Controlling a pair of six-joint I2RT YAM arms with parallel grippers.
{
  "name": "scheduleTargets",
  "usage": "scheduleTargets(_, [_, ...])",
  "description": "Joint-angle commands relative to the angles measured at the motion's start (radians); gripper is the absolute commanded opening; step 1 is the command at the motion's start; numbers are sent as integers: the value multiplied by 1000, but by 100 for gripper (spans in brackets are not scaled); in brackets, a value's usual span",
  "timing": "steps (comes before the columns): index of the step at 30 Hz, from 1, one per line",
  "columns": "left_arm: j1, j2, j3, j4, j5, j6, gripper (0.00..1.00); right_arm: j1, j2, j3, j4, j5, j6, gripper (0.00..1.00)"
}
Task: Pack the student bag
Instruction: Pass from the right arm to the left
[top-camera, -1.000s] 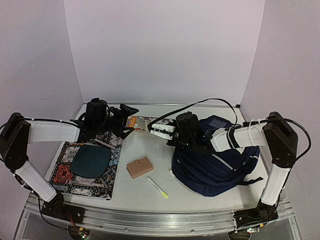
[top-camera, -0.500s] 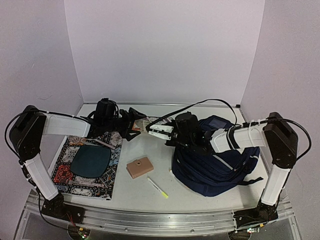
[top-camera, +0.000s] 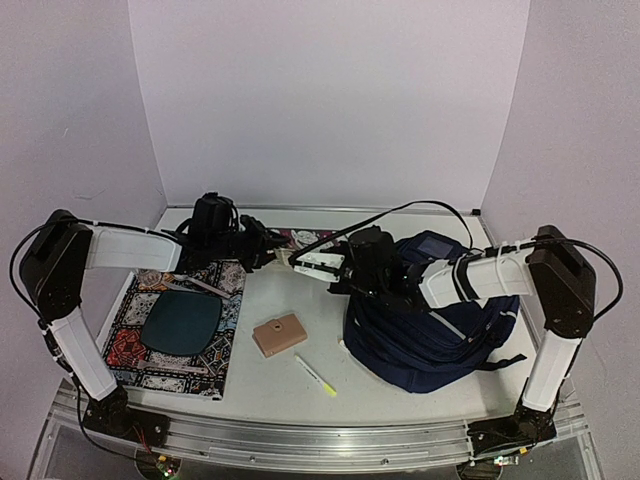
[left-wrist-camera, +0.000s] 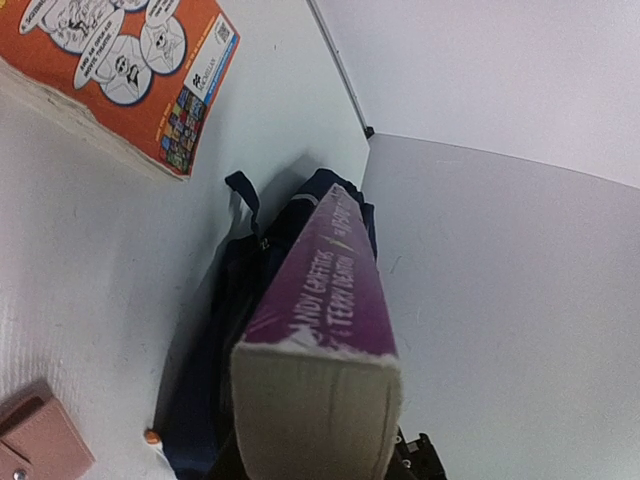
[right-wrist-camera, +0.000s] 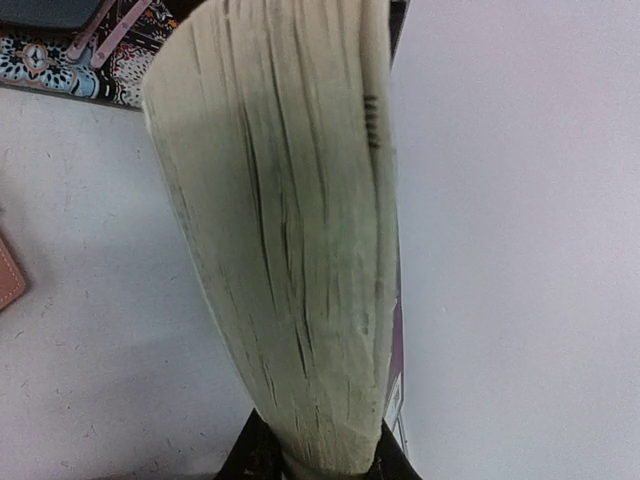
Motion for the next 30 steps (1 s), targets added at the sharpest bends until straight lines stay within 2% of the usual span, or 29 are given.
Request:
scheduleTargets(1, [7, -96, -16, 44, -26, -4, 0, 15, -97, 12, 90, 42, 20, 24])
scheduleTargets(3, [8, -122, -33, 51, -43, -3, 0, 21, -117, 15, 29, 38, 55, 38])
scheduleTargets(6, [20, -159, -54, 53, -62, 12, 0, 22, -174, 27, -120, 29, 177, 52])
scheduleTargets(10, [44, -196, -84, 58, -76, 37, 0, 22, -258, 59, -378, 22, 371, 63])
scheduleTargets(16, [73, -240, -131, 79, -75, 80, 0, 22, -341, 146, -794, -39, 692, 66])
scheduleTargets(22, [100, -297, -193, 105, -61, 120, 0, 29, -332, 255, -1172, -76, 954, 67])
scheduleTargets(30, [153, -366, -297, 135, -38, 128, 0, 121, -281, 298, -1448, -13, 1188, 64])
